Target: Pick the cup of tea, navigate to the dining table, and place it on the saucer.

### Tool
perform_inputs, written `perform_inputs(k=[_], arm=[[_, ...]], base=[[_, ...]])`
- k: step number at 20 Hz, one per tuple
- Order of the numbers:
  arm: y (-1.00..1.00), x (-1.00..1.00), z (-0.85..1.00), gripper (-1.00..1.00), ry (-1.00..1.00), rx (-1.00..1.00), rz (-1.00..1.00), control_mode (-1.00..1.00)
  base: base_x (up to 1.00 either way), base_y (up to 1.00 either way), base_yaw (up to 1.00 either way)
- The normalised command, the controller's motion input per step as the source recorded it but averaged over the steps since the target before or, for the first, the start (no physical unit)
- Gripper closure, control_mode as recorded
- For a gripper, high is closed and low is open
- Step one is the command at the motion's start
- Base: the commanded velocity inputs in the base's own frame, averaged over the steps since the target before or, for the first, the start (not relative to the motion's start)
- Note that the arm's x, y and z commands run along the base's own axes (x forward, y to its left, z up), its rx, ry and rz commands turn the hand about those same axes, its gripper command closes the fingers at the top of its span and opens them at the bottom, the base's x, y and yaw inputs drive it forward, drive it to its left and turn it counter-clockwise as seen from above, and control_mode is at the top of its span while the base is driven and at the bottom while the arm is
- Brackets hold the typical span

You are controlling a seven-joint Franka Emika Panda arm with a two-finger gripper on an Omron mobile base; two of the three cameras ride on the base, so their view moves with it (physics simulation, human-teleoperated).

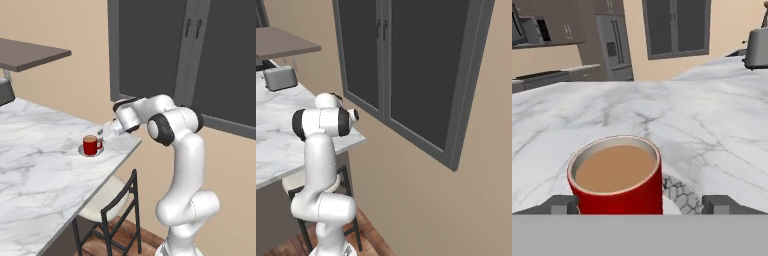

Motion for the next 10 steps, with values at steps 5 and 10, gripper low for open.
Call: perform_inputs(k=[5, 10], arm=[[0.0, -0.58, 0.75, -1.0, -0.07, 0.04, 0.0, -1.0], [-0.06, -1.0, 0.32, -1.0, 0.0, 0.0, 0.0, -1.0]], base=[[0.0, 0.0, 0.0], [0.0, 0.0, 0.0]])
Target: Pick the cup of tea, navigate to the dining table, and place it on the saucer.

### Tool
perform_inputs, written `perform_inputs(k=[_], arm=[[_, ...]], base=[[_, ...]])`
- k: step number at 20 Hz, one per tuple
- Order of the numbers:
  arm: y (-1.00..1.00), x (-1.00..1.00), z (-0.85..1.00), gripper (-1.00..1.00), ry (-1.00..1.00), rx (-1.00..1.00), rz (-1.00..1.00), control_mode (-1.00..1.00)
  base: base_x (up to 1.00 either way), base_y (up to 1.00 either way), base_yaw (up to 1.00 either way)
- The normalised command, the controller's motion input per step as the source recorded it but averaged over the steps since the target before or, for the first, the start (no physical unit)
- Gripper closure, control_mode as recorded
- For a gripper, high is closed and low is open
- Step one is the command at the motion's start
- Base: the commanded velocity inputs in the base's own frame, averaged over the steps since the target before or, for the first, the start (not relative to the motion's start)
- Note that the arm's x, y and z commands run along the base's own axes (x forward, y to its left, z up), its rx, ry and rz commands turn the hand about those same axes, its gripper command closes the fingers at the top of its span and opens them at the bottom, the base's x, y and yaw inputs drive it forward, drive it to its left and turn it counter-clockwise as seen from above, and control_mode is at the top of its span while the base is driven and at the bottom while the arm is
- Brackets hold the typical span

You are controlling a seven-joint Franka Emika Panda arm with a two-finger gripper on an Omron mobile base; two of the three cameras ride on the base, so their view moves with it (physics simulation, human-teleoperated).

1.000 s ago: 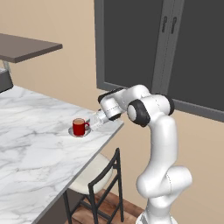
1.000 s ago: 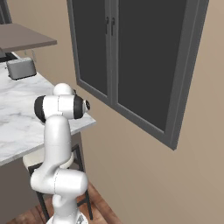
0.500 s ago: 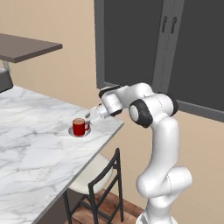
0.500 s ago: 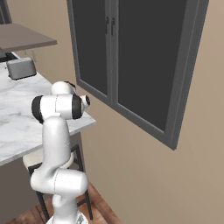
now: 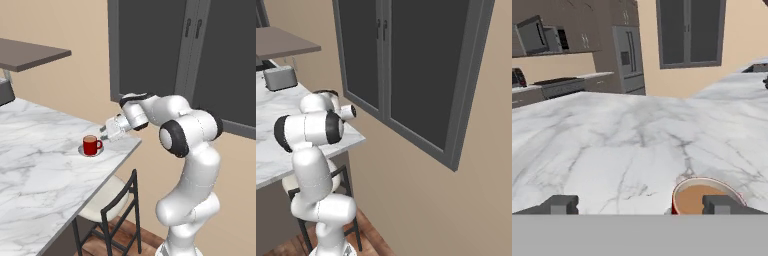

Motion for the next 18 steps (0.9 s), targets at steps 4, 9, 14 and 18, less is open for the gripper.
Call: perform_inputs(k=[4, 9, 14, 18], arm=[[-0.29, -1.0, 0.24, -1.0, 0.0, 0.0, 0.0, -1.0], [-0.52, -0.97, 0.46, -1.0, 0.0, 0.0, -0.04, -1.0], [-0.57, -0.82, 0.59, -1.0, 0.0, 0.0, -0.08, -1.0], [-0.54, -0.65, 0.67, -1.0, 0.0, -0.03, -0.05, -1.0]], base=[[0.0, 0.0, 0.0], [0.0, 0.0, 0.0], [0.0, 0.0, 0.0], [0.0, 0.0, 0.0]])
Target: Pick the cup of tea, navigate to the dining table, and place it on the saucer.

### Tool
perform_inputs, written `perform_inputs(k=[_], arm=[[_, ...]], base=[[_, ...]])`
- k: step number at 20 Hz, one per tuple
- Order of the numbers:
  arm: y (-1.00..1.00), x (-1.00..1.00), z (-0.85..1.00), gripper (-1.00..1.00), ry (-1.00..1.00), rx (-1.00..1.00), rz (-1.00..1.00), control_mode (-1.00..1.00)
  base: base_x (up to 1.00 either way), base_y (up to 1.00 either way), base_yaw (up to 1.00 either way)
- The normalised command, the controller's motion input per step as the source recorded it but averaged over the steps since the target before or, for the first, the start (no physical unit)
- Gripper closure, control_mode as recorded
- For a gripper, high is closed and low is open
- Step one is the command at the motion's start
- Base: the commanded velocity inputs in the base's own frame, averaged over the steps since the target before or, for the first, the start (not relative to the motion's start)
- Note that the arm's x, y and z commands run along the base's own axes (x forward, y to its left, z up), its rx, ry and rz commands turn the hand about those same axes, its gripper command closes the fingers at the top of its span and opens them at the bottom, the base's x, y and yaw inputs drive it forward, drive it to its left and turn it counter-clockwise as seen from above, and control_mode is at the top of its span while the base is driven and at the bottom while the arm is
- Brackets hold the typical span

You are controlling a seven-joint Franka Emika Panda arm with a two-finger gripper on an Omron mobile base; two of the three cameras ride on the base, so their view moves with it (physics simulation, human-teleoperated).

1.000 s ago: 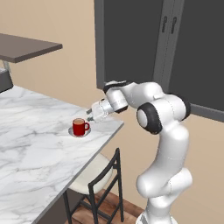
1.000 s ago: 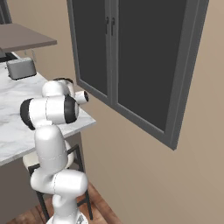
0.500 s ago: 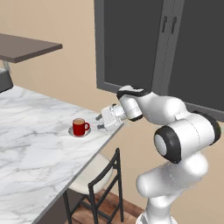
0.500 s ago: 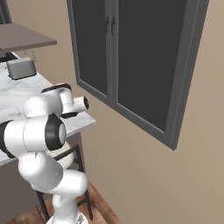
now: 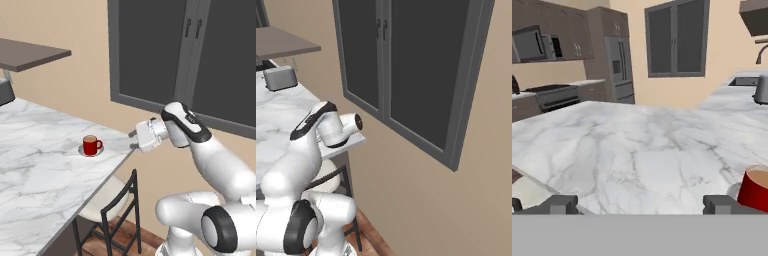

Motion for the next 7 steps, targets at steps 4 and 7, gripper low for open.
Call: perform_inputs(k=[4, 7], arm=[[-0.46, -0.58, 0.73, -1.0, 0.01, -0.06, -0.03, -1.0], [-0.33, -0.37, 0.6, -1.0, 0.01, -0.09, -0.04, -1.0]], base=[[0.0, 0.0, 0.0], [0.0, 0.0, 0.0]])
